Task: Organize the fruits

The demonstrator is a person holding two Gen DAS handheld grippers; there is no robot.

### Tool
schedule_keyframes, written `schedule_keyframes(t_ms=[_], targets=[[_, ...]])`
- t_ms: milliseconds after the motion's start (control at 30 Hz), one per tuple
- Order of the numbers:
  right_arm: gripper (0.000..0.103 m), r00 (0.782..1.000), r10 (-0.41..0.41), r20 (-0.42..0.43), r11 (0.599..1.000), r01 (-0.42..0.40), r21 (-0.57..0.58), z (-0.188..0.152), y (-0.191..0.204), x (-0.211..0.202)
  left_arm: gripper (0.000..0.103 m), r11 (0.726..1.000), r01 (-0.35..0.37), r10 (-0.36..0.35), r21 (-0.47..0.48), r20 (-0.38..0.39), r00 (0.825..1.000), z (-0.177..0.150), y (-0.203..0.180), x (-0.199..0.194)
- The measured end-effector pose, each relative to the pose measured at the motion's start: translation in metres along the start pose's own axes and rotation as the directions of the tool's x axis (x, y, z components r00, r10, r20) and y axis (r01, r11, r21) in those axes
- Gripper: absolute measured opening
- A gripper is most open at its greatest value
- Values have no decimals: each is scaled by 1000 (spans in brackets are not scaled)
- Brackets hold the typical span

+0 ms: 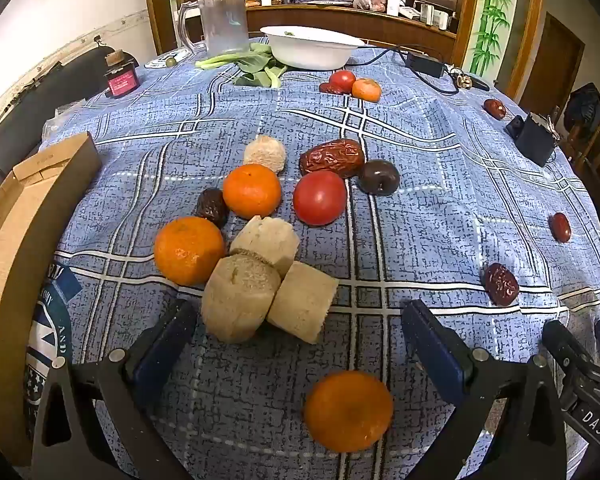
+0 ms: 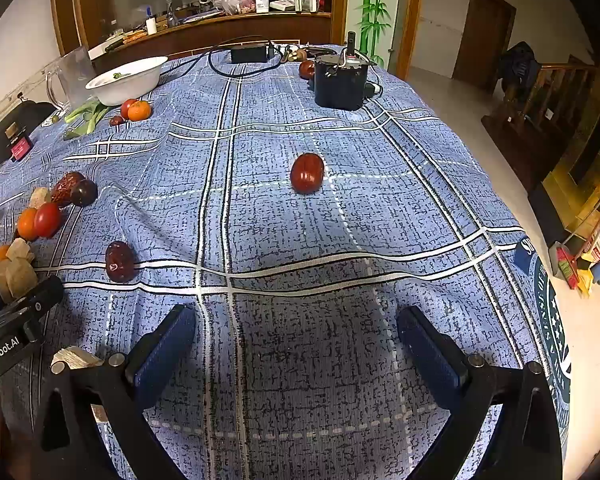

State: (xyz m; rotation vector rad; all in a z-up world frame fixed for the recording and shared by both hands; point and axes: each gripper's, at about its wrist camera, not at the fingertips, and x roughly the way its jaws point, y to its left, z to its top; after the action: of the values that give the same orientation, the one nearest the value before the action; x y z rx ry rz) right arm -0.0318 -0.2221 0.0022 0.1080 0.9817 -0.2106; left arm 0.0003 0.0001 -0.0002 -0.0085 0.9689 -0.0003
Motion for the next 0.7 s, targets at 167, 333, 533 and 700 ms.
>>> schedule_keyframes(t_ms=[167,333,533,700], targets=[[102,1000,-1,7,1000,1,0,0,0,0,103,1000,-4,4,3,10,1000,0,0,0],[102,1000,-1,9,1000,1,0,0,0,0,103,1000,-4,4,3,12,1000,0,0,0],[102,1000,0,10,1000,0,1,0,-1,0,103,1000,-4,4,3,12,1000,0,0,0],[102,1000,0,10,1000,0,1,0,-1,0,103,1000,-8,8,-1,11,1000,0,-1,0]])
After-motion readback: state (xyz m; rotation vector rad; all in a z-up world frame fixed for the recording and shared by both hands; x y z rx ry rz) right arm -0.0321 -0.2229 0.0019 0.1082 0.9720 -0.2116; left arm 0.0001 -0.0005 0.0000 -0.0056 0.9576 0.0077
